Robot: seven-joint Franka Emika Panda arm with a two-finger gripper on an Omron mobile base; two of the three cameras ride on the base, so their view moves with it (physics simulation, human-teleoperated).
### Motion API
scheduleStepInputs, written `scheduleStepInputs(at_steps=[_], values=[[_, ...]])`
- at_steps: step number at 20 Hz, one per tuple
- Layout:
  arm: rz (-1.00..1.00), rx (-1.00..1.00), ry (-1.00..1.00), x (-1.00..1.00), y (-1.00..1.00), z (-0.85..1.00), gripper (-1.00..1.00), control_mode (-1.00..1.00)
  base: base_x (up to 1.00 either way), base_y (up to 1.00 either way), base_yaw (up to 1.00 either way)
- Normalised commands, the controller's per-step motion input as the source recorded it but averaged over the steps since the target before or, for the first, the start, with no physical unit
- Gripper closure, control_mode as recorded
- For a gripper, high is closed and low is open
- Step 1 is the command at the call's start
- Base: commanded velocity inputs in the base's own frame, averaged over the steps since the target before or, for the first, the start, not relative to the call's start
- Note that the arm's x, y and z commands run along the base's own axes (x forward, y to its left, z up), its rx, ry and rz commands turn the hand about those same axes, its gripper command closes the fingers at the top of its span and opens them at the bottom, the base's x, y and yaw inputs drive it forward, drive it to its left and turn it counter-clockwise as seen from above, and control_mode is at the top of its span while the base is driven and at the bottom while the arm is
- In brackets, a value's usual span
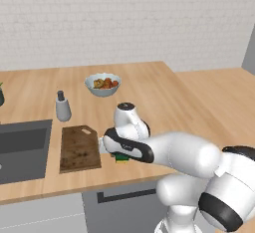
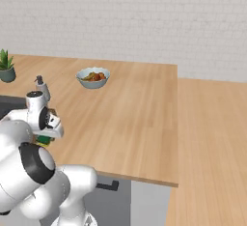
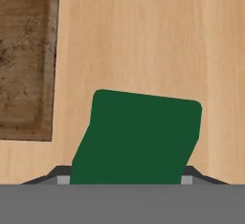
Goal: Pick up the sponge from the counter and clean the cutting board by briefly scrubbing or pressing down on the cutting board. Once finished, release the sponge.
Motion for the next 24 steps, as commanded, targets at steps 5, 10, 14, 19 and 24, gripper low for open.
scheduleStepInputs(at_steps=[5,10,14,19,24], values=[[-0.03,0.00,0.00,0.00,0.88,0.04,1.00,-1.00,0.00,0.00,0.00],[-0.09,0.00,0.00,0.18,0.48,-0.18,1.00,-1.00,0.00,0.00,0.00],[-0.08,0.00,0.00,0.40,0.13,-0.22,1.00,-1.00,0.00,0.00,0.00],[-0.07,-0.01,0.00,0.33,0.24,-0.14,1.00,-1.00,0.00,0.00,0.00],[-0.06,0.00,0.00,0.33,0.22,-0.24,1.00,-1.00,0.00,0.00,0.00]])
